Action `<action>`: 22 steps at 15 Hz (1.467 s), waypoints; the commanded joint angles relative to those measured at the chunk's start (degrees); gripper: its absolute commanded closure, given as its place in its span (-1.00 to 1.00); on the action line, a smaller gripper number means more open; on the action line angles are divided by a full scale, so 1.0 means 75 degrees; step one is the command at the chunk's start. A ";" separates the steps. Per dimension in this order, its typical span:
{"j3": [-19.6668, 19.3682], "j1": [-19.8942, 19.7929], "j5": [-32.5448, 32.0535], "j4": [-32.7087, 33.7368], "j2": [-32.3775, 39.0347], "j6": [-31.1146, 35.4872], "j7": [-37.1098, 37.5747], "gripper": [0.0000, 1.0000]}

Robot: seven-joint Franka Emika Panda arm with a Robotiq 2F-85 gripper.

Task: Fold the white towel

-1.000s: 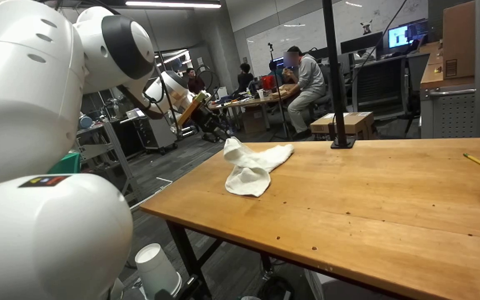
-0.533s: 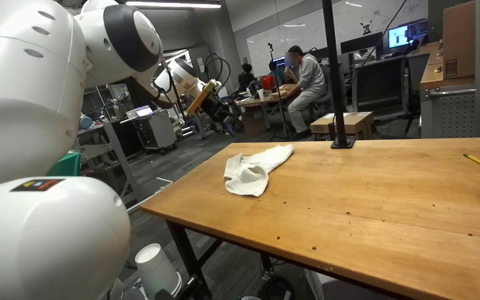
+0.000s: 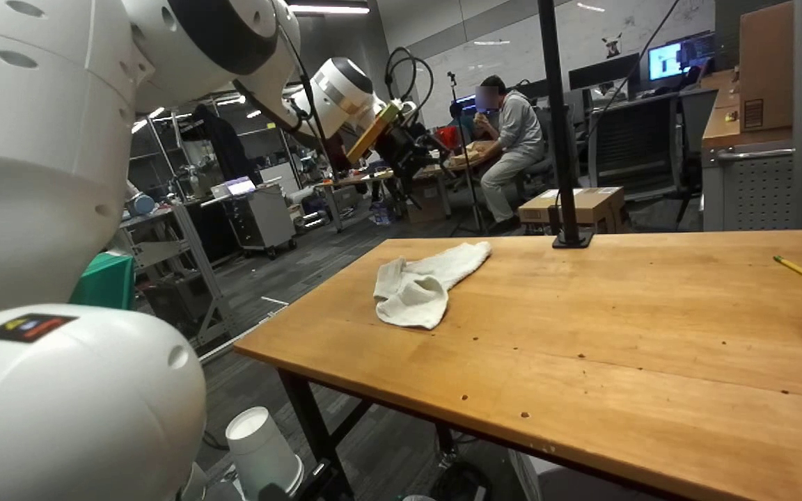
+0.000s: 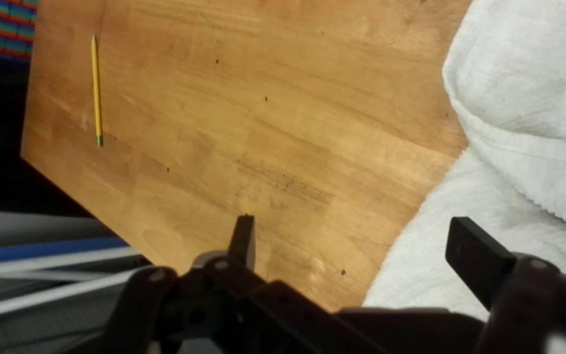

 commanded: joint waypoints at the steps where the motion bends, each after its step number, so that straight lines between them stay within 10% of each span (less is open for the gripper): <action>1: 0.0403 -0.0827 0.1033 -0.0933 -0.0877 0.0002 0.0122 -1.00; 12: 0.0879 -0.2332 0.4649 -0.3029 -0.2358 0.0190 -0.0266 -1.00; 22: 0.0776 -0.2499 0.3875 -0.5033 -0.3076 0.3064 -0.0427 -1.00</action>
